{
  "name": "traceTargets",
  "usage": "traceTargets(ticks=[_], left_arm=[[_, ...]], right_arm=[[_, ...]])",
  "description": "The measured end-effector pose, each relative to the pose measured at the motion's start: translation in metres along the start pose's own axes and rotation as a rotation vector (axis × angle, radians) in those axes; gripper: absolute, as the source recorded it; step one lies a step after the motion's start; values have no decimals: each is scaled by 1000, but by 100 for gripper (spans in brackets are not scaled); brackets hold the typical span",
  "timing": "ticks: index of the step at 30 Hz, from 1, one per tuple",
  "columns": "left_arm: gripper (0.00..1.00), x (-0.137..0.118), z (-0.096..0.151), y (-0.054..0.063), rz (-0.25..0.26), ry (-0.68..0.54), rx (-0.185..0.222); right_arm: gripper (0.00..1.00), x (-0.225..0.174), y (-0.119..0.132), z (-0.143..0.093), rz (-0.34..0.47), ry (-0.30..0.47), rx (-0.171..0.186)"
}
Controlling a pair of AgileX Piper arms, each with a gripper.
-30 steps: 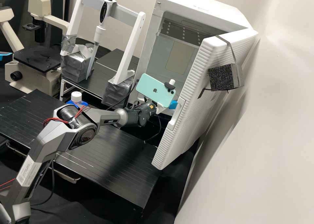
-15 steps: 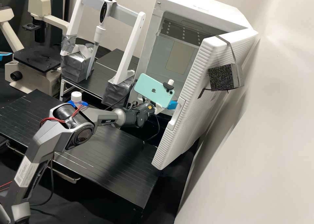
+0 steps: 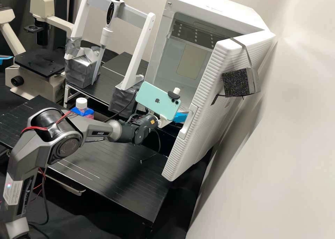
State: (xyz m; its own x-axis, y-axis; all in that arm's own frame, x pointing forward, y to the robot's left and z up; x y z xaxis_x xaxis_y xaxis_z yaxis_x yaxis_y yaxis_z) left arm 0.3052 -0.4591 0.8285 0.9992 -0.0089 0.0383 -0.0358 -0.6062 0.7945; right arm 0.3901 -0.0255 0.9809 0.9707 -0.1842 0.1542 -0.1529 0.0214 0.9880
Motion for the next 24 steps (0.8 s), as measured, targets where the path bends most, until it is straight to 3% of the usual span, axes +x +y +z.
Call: traceTargets(ticks=[16, 24], left_arm=[[100, 0, 0, 0, 0, 0, 0], [100, 0, 0, 0, 0, 0, 0]], right_arm=[[0, -76, 2, 22, 62, 68, 30], [0, -140, -15, 12, 48, 196, 63]])
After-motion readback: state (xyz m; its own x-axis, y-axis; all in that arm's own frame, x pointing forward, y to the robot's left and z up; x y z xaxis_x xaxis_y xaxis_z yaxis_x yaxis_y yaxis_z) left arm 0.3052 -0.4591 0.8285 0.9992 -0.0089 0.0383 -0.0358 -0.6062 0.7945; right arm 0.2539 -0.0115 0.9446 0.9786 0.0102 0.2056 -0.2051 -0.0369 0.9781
